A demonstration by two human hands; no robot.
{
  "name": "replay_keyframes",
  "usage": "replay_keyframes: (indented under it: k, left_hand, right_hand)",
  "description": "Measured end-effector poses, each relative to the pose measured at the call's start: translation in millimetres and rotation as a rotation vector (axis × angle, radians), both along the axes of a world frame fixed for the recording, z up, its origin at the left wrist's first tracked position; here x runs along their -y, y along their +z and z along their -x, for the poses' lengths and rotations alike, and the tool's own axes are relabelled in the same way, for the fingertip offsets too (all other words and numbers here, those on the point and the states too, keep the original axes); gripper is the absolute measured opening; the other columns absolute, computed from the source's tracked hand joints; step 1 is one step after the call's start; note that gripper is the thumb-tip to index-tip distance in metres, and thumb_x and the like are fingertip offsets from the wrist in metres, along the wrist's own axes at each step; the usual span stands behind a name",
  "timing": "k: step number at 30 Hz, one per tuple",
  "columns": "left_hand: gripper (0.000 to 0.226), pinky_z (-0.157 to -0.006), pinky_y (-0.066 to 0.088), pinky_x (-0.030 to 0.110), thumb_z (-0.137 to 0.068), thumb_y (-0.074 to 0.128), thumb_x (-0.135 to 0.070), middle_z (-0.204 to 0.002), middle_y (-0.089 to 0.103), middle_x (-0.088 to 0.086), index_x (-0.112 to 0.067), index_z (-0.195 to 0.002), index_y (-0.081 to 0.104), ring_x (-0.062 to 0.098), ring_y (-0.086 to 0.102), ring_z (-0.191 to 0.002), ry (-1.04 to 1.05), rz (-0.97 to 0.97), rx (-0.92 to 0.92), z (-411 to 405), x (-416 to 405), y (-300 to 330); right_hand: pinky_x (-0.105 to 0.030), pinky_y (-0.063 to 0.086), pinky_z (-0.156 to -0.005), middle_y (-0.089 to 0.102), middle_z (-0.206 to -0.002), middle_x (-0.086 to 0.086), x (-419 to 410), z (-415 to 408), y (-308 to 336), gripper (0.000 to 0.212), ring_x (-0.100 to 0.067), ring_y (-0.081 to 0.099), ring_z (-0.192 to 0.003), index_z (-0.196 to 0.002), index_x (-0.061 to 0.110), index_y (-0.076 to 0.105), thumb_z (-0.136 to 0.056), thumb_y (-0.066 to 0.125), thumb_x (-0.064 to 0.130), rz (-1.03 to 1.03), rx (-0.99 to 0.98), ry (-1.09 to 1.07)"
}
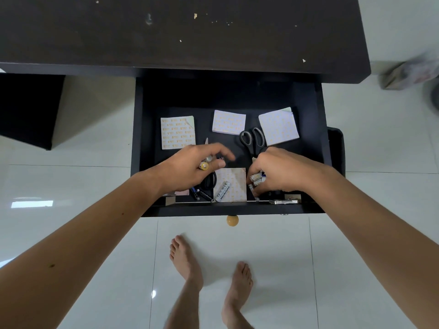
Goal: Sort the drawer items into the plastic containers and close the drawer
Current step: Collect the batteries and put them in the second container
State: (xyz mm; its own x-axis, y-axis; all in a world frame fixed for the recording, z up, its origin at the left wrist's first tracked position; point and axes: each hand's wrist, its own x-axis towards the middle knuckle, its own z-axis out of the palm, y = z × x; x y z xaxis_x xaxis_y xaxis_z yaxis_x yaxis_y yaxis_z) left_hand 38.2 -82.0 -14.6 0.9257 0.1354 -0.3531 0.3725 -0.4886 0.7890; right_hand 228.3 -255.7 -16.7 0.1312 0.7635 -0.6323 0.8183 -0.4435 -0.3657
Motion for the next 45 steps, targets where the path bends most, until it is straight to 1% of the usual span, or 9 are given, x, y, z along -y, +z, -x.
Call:
replay_keyframes:
  k: [3, 5, 14, 19, 25, 31, 38, 41, 45]
  left_hand:
    - [0.003, -0.07, 0.052, 0.027, -0.102, 0.067, -0.034, -0.082, 0.067, -0.01, -0.032, -0.101, 0.066, 0.007, 0.06, -0.071, -0.002, 0.009, -0.031, -1, 3, -2]
    - [0.01, -0.066, 0.051, 0.029, -0.099, 0.069, -0.04, -0.083, 0.069, -0.006, -0.032, -0.096, 0.065, 0.012, 0.058, -0.067, -0.007, -0.019, -0.083, -3, 5, -4]
    - [0.05, -0.082, 0.044, 0.033, -0.074, 0.07, -0.082, -0.096, 0.066, -0.014, -0.034, -0.088, 0.068, 0.011, 0.056, -0.099, -0.192, -0.482, -0.259, -10, 22, -6]
    - [0.031, -0.084, 0.041, 0.03, -0.084, 0.071, -0.068, -0.097, 0.058, -0.016, -0.039, -0.093, 0.067, 0.012, 0.056, -0.103, -0.221, -0.571, -0.242, -13, 23, -3]
    - [0.017, -0.085, 0.048, 0.031, -0.088, 0.071, -0.053, -0.088, 0.066, -0.021, -0.038, -0.087, 0.064, 0.005, 0.058, -0.087, -0.1, -0.31, -0.196, 1, 10, 1]
    - [0.022, -0.05, 0.043, 0.015, -0.097, 0.07, -0.034, -0.075, 0.067, 0.0, -0.03, -0.081, 0.056, 0.003, 0.055, -0.052, 0.108, -0.103, -0.111, 4, 5, 5]
    - [0.026, -0.056, 0.048, 0.022, -0.093, 0.078, -0.031, -0.088, 0.065, -0.01, -0.03, -0.091, 0.052, 0.004, 0.053, -0.056, 0.165, -0.015, -0.106, 13, -1, 4]
    - [0.026, -0.069, 0.061, 0.038, -0.094, 0.078, -0.03, -0.092, 0.073, -0.005, -0.039, -0.101, 0.054, 0.022, 0.067, -0.071, 0.187, 0.072, -0.078, 16, -2, 4]
    - [0.031, -0.075, 0.063, 0.046, -0.096, 0.075, -0.032, -0.102, 0.069, -0.007, -0.05, -0.117, 0.062, 0.031, 0.071, -0.079, 0.188, 0.12, -0.028, 18, -5, 6]
  right_hand:
    - [-0.044, 0.062, -0.063, 0.068, -0.082, 0.003, 1, 2, 0, 0.025, -0.019, 0.071, -0.072, -0.087, 0.031, 0.078, -0.074, 0.092, 0.048, 0.015, 0.0, 0.014]
    - [-0.045, 0.06, -0.062, 0.066, -0.081, 0.001, 3, 3, 0, 0.029, -0.02, 0.069, -0.073, -0.086, 0.029, 0.077, -0.074, 0.092, 0.05, 0.007, -0.003, 0.012]
    - [-0.03, 0.048, -0.057, 0.068, -0.073, 0.004, 16, -8, 16, 0.019, -0.016, 0.065, -0.071, -0.081, 0.027, 0.075, -0.078, 0.09, 0.038, -0.202, 0.001, -0.25]
    - [-0.031, 0.046, -0.057, 0.067, -0.082, 0.0, 18, -6, 15, 0.03, -0.018, 0.062, -0.077, -0.084, 0.022, 0.07, -0.074, 0.092, 0.04, -0.222, 0.033, -0.327]
    - [-0.034, 0.05, -0.059, 0.064, -0.08, -0.003, 18, -1, 12, 0.046, -0.022, 0.062, -0.071, -0.077, 0.015, 0.068, -0.072, 0.094, 0.052, -0.087, 0.08, -0.323]
    - [-0.032, 0.042, -0.054, 0.063, -0.066, -0.005, 18, 5, 12, 0.044, -0.021, 0.056, -0.061, -0.07, 0.008, 0.071, -0.082, 0.088, 0.046, -0.023, 0.026, -0.354]
    - [-0.022, 0.039, -0.043, 0.055, -0.051, 0.007, 18, 9, 13, 0.039, -0.009, 0.049, -0.043, -0.056, 0.018, 0.061, -0.078, 0.089, 0.033, -0.057, -0.074, -0.364]
    - [-0.016, 0.036, -0.041, 0.05, -0.045, 0.011, 20, 9, 15, 0.043, -0.008, 0.048, -0.041, -0.051, 0.028, 0.056, -0.077, 0.089, 0.029, -0.063, -0.165, -0.354]
    - [-0.021, 0.046, -0.045, 0.067, -0.061, 0.002, 22, 8, 20, 0.024, -0.011, 0.061, -0.048, -0.07, 0.02, 0.069, -0.081, 0.087, 0.029, -0.117, -0.2, -0.347]
